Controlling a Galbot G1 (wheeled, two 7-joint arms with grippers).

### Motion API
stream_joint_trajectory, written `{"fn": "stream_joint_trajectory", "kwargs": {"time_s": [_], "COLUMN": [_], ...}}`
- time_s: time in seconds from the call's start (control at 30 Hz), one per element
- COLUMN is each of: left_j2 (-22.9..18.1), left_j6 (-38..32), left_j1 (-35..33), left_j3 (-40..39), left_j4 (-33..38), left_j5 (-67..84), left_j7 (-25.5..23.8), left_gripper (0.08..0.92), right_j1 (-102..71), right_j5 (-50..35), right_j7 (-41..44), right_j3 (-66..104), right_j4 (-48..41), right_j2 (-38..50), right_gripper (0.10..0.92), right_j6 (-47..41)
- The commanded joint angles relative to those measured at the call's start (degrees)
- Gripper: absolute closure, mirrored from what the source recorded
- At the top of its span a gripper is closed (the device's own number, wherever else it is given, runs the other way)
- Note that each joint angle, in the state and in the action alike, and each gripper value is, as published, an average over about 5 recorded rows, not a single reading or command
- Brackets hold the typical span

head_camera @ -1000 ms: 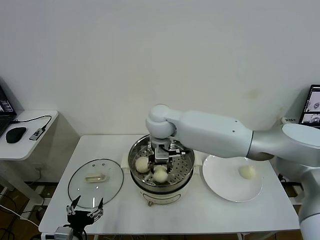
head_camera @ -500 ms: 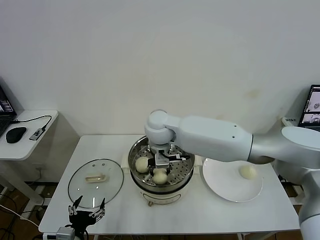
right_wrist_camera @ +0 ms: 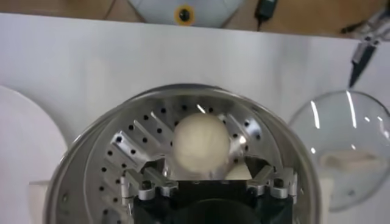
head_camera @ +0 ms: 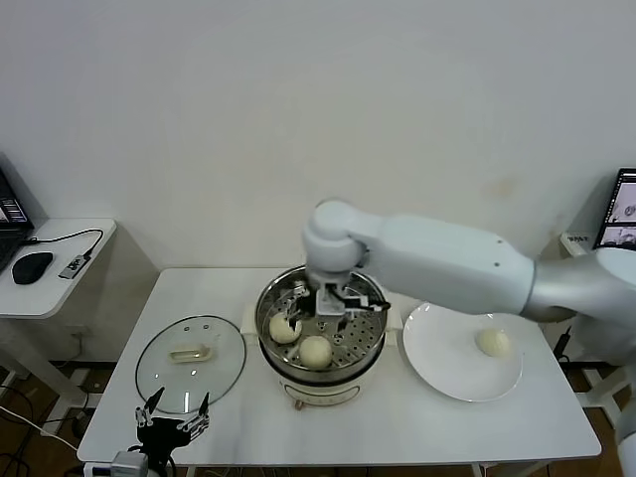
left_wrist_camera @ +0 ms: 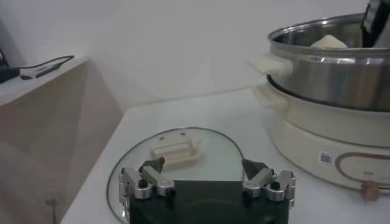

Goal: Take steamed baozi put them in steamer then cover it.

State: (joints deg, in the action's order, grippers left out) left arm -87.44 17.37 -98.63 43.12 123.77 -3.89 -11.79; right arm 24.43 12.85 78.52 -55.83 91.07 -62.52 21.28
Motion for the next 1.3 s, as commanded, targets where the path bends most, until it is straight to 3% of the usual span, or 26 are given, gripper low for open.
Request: {"fn": "stream_joint_trajectory", "kwargs": {"time_s": [0.03,0.2,0.3,0.47,0.77,1.3], "left_j2": [0.3,0.4,0.2,0.7,1.1,1.0], "left_j6": [0.1,0.1,-0.1,-0.1,0.2,-0.4], "left_j1": [0.6,0.9,1.3,1.2,1.2,-0.8], "left_j3": [-0.7,-1.5,-2.0,-2.1,-1.0,-0.4], "left_j4": [-0.2,-0.5,-0.8,-0.6,-0.1,-2.0], "left_j5": [0.1,0.2,0.4,0.8,1.2,1.0], "left_j7": [-0.2,-0.2,0.3,0.4,0.5,0.7], "left_gripper": [0.177,0.177,0.177,0.177,0.177,0.177], "right_j1": [7.2,1.3,-4.2,-11.0,-23.2,-31.7], "right_j5": [-12.1,-19.3,-18.7,-12.4,-3.1,7.6], "right_j7": [-1.5,-6.1,-6.1,-3.4,-0.9,-4.5], "right_j3": [4.5,7.5,10.9,14.8,23.4,27.2], "right_j4": [0.0,-1.7,-2.9,-7.5,-13.1,-27.9], "right_j2": [15.3,24.3,29.0,33.3,33.9,24.0], "right_gripper": [0.202,0.203,0.203,0.203,0.203,0.203], "right_j6": [-12.0,-26.5,-33.6,-38.0,-35.5,-30.3]}}
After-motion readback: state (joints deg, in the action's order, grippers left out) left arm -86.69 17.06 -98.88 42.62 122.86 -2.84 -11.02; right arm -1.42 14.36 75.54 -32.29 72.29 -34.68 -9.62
